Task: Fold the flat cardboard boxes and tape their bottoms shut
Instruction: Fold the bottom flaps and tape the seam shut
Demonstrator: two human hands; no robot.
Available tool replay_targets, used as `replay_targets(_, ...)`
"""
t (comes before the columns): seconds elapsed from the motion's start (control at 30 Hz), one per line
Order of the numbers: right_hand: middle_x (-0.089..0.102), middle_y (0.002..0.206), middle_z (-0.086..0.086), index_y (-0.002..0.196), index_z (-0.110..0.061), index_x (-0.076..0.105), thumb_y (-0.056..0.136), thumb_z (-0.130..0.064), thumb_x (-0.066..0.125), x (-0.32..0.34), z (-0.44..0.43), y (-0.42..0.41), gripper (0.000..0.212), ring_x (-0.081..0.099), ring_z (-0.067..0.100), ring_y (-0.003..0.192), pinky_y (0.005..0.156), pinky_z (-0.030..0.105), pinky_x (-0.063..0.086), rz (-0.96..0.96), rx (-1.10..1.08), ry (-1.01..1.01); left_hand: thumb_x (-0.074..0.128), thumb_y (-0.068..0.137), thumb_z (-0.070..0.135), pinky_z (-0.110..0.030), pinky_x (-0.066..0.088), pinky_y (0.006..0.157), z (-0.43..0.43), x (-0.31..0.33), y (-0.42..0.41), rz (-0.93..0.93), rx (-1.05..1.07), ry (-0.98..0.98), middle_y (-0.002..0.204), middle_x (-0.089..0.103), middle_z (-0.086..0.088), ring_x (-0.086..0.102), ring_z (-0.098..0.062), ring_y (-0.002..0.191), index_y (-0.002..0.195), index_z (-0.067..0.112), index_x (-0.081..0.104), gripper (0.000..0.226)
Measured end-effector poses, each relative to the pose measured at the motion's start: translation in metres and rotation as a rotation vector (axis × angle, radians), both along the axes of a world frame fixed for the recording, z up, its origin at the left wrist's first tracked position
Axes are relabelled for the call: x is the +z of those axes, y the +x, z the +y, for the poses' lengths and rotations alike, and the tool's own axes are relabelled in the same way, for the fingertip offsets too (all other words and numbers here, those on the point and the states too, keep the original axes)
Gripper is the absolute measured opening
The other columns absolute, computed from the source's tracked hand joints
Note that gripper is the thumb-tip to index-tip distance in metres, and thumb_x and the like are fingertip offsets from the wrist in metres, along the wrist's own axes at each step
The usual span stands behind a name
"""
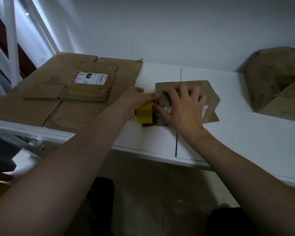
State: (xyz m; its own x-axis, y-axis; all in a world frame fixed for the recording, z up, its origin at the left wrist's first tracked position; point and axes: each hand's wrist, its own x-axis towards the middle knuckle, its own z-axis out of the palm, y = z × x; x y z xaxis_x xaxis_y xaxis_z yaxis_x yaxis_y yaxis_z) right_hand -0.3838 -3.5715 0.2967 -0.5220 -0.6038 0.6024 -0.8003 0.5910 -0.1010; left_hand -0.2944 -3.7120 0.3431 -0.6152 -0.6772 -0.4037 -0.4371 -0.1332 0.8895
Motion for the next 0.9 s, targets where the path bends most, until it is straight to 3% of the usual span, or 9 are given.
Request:
replay_targets(0.1, 0.056, 0.114, 0.004, 0.114, -0.029, 0.064, 0.081, -0.069, 0.056, -0.001, -0.003, 0.000, 0.053, 0.046, 0.033, 0.100, 0.080, 0.044, 0.032, -0.013, -0.026, 0.018, 0.085, 0.079, 0.036, -0.037, 0.062, 0.072, -0.011, 0.003, 0.005, 0.066, 0.051, 0.107, 0.093, 0.076, -0.009, 0.075, -0.022, 0.079, 0.128, 0.005, 0.055, 0.066)
replay_targets(0.13, 0.055, 0.114, 0.004, 0.114, -0.028, 0.063, 0.078, -0.068, 0.060, -0.001, -0.004, 0.001, 0.055, 0.045, 0.033, 0.101, 0.081, 0.044, 0.033, -0.010, -0.026, 0.033, 0.083, 0.082, 0.037, -0.040, 0.062, 0.075, -0.012, 0.004, 0.007, 0.069, 0.065, 0.133, 0.089, 0.078, -0.009, 0.076, -0.025, 0.077, 0.129, 0.005, 0.054, 0.064)
replay_targets(0.3, 0.054, 0.117, 0.003, 0.116, -0.026, 0.061, 0.071, -0.064, 0.067, -0.001, -0.001, 0.000, 0.059, 0.045, 0.032, 0.103, 0.085, 0.046, 0.034, -0.009, 0.015, 0.047, 0.074, 0.081, 0.046, -0.051, 0.051, 0.100, -0.006, 0.010, 0.017, 0.064, 0.050, 0.087, 0.093, 0.079, -0.007, 0.072, -0.030, 0.101, 0.135, 0.015, 0.047, 0.067)
replay_targets(0.43, 0.056, 0.113, -0.001, 0.115, -0.026, 0.064, 0.074, -0.060, 0.069, 0.000, 0.006, -0.006, 0.053, 0.046, 0.030, 0.102, 0.088, 0.046, 0.038, -0.028, 0.148, -0.004, 0.064, 0.098, 0.029, -0.041, 0.061, 0.076, -0.006, 0.013, 0.023, 0.092, 0.071, 0.079, 0.108, 0.074, -0.015, 0.075, -0.032, 0.095, 0.122, 0.017, 0.048, 0.031)
replay_targets(0.53, 0.063, 0.120, 0.000, 0.120, -0.020, 0.068, 0.082, -0.052, 0.068, 0.006, 0.021, -0.021, 0.049, 0.050, 0.027, 0.111, 0.101, 0.044, 0.039, -0.127, 0.429, -0.040, 0.067, 0.096, 0.027, -0.045, 0.061, 0.081, -0.008, 0.015, 0.023, 0.107, 0.102, 0.032, 0.111, 0.072, -0.012, 0.075, -0.030, 0.091, 0.131, 0.018, 0.045, 0.043)
replay_targets(0.63, 0.054, 0.147, 0.001, 0.135, -0.019, 0.062, 0.091, -0.036, 0.070, 0.009, 0.036, -0.030, 0.048, 0.040, 0.027, 0.143, 0.122, 0.050, 0.019, -0.293, 0.571, 0.031, 0.068, 0.094, 0.023, -0.039, 0.061, 0.072, -0.008, 0.017, 0.019, 0.129, 0.116, -0.014, 0.107, 0.072, -0.008, 0.076, -0.025, 0.085, 0.130, 0.024, 0.042, 0.044)
replay_targets(0.7, 0.043, 0.156, -0.003, 0.144, -0.020, 0.054, 0.095, -0.026, 0.068, 0.008, 0.045, -0.032, 0.052, 0.024, 0.026, 0.152, 0.125, 0.048, 0.015, -0.373, 0.589, 0.064, 0.073, 0.090, 0.021, -0.038, 0.061, 0.071, -0.003, 0.017, 0.016, 0.141, 0.124, -0.039, 0.109, 0.071, -0.007, 0.076, -0.024, 0.084, 0.128, 0.027, 0.042, 0.049)
replay_targets(0.8, 0.038, 0.159, -0.009, 0.150, -0.021, 0.047, 0.098, -0.020, 0.065, 0.009, 0.056, -0.038, 0.055, 0.019, 0.019, 0.154, 0.126, 0.042, 0.020, -0.411, 0.603, 0.081, 0.088, 0.061, 0.037, -0.051, 0.060, 0.083, 0.006, 0.017, 0.013, 0.136, 0.112, -0.108, 0.122, 0.063, -0.005, 0.073, -0.029, 0.096, 0.124, 0.033, 0.046, 0.076)
replay_targets(0.9, 0.046, 0.153, -0.007, 0.143, -0.016, 0.055, 0.093, -0.014, 0.072, 0.012, 0.062, -0.043, 0.053, 0.028, 0.015, 0.150, 0.124, 0.036, 0.024, -0.490, 0.620, 0.029, 0.086, 0.072, 0.041, -0.041, 0.052, 0.092, 0.014, 0.012, 0.007, 0.121, 0.064, -0.201, 0.130, 0.053, -0.001, 0.058, -0.024, 0.112, 0.122, 0.033, 0.045, 0.064)
